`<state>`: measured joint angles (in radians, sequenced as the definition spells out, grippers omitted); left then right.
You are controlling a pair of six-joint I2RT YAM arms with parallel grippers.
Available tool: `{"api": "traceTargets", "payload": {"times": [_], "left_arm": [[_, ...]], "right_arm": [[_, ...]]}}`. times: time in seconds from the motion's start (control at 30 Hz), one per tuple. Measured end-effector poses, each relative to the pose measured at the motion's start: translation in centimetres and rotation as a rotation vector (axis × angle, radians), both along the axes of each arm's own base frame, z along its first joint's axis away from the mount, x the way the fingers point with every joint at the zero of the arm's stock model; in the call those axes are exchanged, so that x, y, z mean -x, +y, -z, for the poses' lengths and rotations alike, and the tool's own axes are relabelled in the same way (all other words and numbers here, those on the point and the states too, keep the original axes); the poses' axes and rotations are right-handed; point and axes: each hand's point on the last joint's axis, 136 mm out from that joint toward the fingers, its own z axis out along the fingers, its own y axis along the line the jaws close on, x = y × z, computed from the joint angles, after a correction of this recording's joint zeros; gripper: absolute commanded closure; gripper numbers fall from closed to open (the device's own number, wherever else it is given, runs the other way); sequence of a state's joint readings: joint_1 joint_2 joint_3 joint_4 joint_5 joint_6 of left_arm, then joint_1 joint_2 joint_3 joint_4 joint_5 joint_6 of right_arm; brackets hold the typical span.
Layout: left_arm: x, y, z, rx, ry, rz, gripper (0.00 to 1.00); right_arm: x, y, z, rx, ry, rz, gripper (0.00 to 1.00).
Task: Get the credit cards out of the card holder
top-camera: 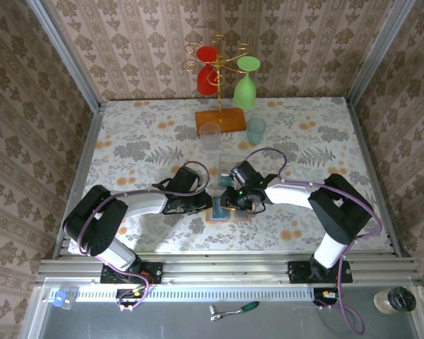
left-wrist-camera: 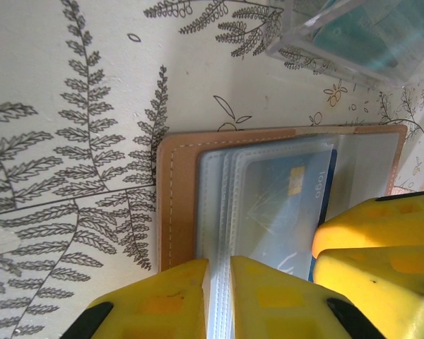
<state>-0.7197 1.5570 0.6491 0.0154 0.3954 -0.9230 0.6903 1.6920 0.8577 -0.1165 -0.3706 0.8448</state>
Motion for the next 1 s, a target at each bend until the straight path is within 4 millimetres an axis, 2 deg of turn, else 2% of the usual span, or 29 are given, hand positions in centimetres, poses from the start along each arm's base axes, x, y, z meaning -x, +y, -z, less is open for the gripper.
{"api": "traceTargets", "payload": {"times": [0.2,0.67,1.0], "left_arm": [[0.0,0.0,0.0,0.000,0.000,0.000,0.85],[0.0,0.0,0.0,-0.001,0.001,0.000,0.85],[0.0,0.2,-0.8,-0.018,0.003,0.004,0.81]], "right_arm": [[0.0,-0.1,0.1,0.009,0.001,-0.002,0.67],[0.1,-0.7,0.1,0.050,-0.003,-0.003,0.66],[0.3,-1.2,-1.0,0.058,-0.021,-0.001,0.66]]}}
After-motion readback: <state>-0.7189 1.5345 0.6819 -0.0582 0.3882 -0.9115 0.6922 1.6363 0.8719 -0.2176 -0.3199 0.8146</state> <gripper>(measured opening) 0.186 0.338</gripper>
